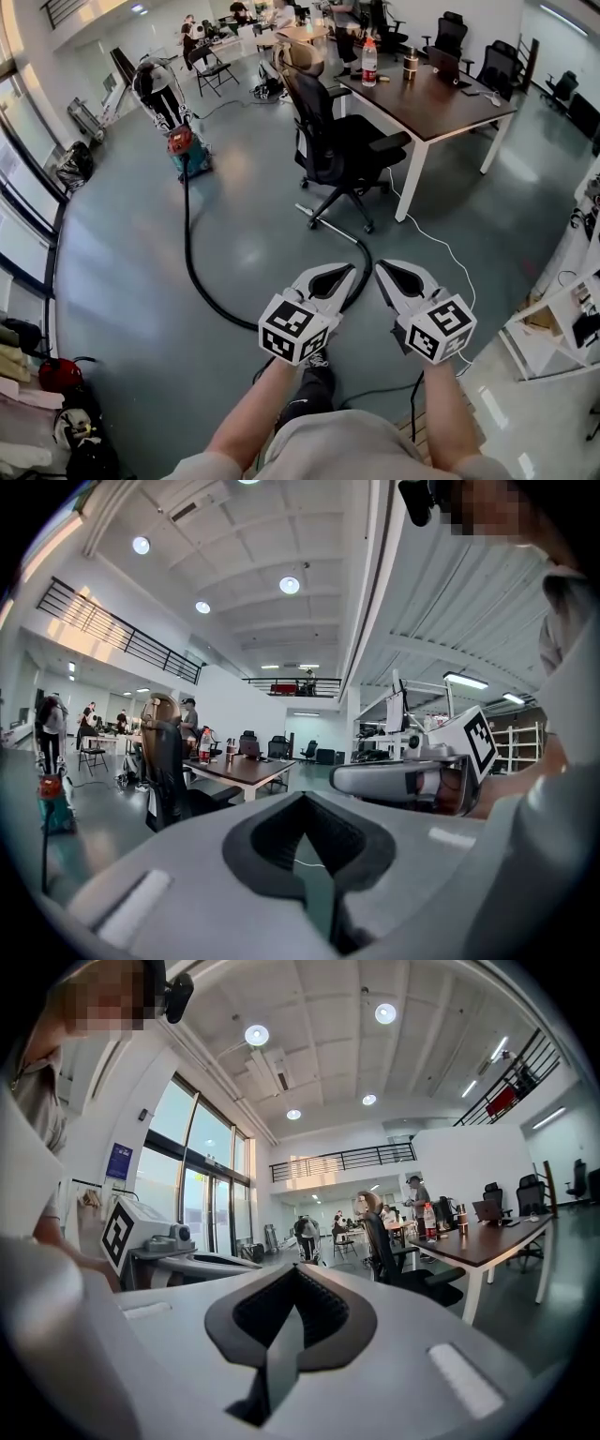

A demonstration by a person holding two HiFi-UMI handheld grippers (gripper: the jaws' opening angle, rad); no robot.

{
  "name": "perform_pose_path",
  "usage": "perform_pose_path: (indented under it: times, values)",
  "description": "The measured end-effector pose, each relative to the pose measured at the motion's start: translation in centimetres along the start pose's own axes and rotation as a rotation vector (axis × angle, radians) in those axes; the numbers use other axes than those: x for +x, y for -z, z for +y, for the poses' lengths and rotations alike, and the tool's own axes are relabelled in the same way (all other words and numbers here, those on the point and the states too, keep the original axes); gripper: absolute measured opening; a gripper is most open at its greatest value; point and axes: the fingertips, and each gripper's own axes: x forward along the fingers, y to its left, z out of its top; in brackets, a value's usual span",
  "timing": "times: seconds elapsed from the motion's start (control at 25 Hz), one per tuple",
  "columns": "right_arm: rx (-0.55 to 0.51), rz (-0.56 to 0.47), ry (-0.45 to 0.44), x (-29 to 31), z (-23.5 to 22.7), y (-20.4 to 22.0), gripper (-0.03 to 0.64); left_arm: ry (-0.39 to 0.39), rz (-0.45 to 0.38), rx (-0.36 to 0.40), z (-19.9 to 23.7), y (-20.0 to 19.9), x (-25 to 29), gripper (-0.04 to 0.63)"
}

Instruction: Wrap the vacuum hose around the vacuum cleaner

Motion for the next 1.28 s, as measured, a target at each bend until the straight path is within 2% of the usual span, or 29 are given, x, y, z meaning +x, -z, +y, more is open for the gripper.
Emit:
perform_pose_path:
  times: [0.48, 0.76, 1.04, 1.28]
  values:
    - [0.041, 0.045, 0.052, 14.3, -8.3, 0.0, 0.023, 0.078, -0.007, -0.027, 14.4, -0.9, 7.2, 0.004]
    - [0.048, 0.05, 0.074, 21.1, -11.9, -0.1, 0.023, 0.081, 0.02, -0.052, 21.7, 0.1, 9.9, 0.003]
    - [0.036, 0.073, 0.08, 24.7, -13.8, -0.3, 0.023, 0.085, 0.006, -0.074, 25.6, -0.1, 11.5, 0.005]
    - [0.032, 0.089, 0.04, 26.6, -17.7, 0.0, 0.023, 0.048, 0.007, -0.071, 27.3, -0.2, 15.4, 0.003]
